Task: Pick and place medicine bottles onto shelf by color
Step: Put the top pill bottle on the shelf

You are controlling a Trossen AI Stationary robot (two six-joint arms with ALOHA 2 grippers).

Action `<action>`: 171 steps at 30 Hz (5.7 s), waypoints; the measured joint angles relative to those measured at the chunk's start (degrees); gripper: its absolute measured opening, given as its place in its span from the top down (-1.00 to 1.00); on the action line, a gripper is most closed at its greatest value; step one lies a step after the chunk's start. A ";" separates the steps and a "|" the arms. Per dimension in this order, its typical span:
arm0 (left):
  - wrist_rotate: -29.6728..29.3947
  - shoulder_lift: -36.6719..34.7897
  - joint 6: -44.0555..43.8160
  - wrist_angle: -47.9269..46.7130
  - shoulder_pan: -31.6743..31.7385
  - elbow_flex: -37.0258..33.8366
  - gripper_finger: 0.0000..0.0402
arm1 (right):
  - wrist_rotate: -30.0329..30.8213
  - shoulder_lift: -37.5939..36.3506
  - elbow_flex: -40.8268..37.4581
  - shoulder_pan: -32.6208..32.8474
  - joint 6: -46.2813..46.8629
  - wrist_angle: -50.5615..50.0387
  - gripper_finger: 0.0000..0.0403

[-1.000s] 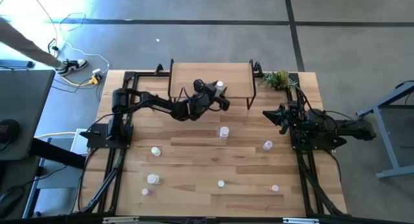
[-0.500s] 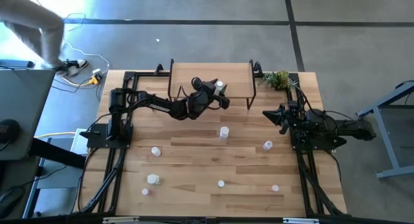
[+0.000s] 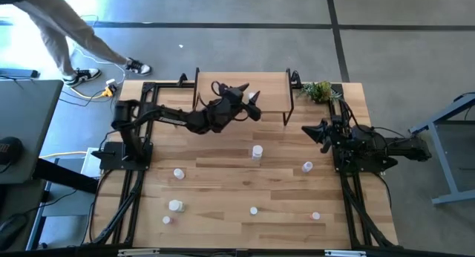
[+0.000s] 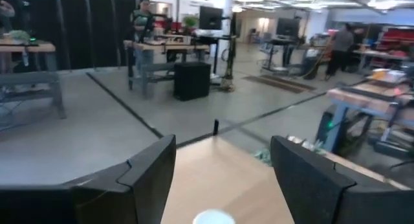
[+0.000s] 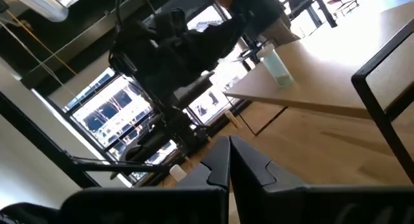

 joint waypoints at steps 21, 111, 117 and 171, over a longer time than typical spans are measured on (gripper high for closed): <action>32.51 -25.14 -7.05 -37.96 -12.01 -0.02 -0.21 | -4.00 4.01 9.59 0.02 -7.72 5.43 1.00; 24.93 -52.84 -5.74 -62.42 -18.34 -12.11 -0.21 | -10.82 69.01 51.64 2.03 -6.33 -18.92 -0.07; 23.31 -57.34 -4.44 -66.70 -15.59 -12.09 -0.21 | -8.10 74.52 60.71 2.03 -8.97 -31.10 -0.07; 23.53 -60.33 -5.98 -65.61 -12.98 -12.09 -0.21 | -3.09 101.60 66.99 5.03 19.47 -41.54 -0.07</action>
